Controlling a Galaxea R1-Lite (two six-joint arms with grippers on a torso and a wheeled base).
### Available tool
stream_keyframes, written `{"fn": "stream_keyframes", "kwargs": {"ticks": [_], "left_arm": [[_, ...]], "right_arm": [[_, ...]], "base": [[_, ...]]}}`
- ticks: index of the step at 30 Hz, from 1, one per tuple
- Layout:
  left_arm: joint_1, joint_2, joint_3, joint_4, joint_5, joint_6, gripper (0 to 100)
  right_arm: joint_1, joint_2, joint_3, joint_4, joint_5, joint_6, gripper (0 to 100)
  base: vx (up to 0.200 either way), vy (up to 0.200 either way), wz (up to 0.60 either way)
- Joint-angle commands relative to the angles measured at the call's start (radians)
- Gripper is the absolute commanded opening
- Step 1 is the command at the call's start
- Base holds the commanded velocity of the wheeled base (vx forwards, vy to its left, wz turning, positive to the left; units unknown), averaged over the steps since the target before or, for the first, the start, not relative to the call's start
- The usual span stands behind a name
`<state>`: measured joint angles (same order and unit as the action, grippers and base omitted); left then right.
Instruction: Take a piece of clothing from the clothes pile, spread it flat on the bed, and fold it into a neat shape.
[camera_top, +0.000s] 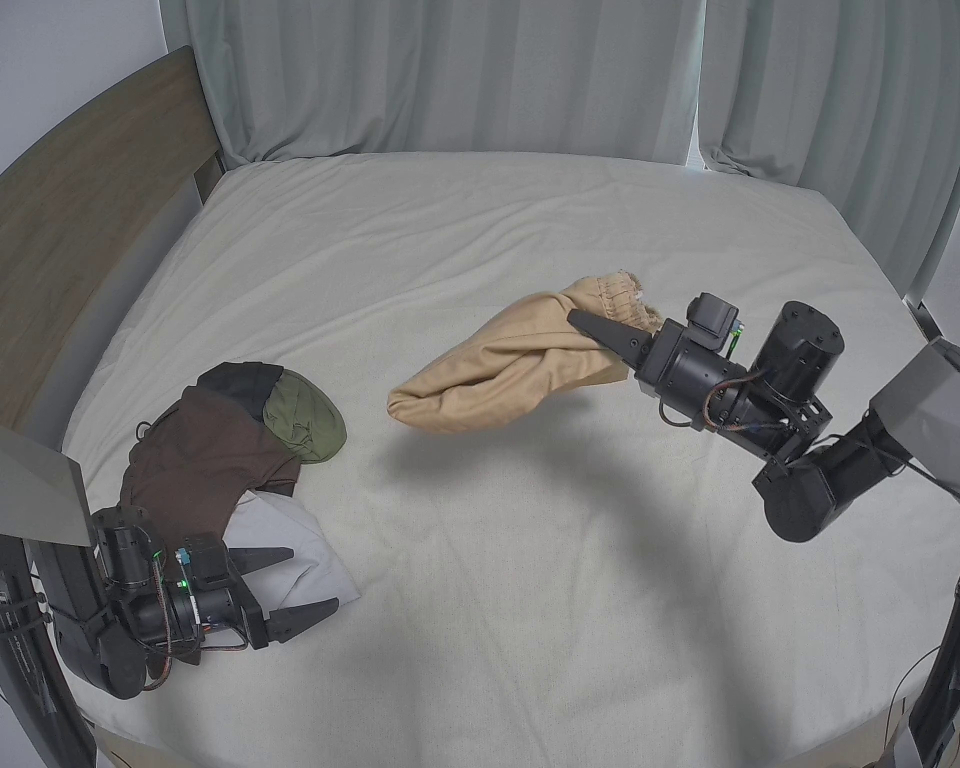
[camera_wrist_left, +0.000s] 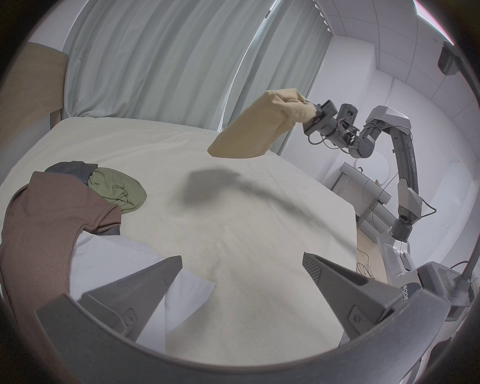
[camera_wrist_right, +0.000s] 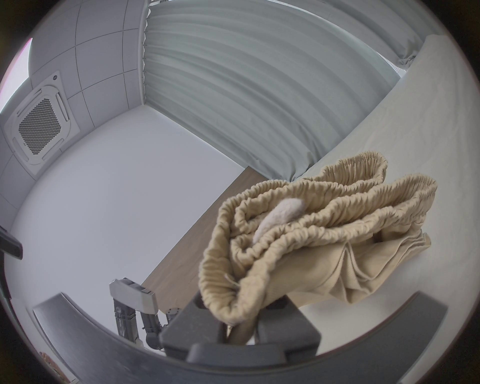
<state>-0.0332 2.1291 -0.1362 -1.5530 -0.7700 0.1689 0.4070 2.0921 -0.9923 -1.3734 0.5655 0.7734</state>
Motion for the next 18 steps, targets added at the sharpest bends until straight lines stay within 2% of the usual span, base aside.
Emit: {"fn": "stream_keyframes", "kwargs": {"ticks": [1,5,18], "left_arm": [[-0.007,0.005,0.003,-0.001,0.0,0.0,100],[-0.011,0.005,0.007,-0.001,0.001,0.0,100],[-0.019,0.017,0.01,-0.001,0.001,0.0,100]], "right_arm": [[-0.031,0.12,-0.14,0.053,0.001,0.001,0],[-0.04,0.189,-0.249,0.094,0.001,0.003,0],[-0.06,0.256,-0.411,0.169,0.001,0.003,0]], "base": [[0.0,0.0,0.0],[0.0,0.0,0.0],[0.0,0.0,0.0]]}}
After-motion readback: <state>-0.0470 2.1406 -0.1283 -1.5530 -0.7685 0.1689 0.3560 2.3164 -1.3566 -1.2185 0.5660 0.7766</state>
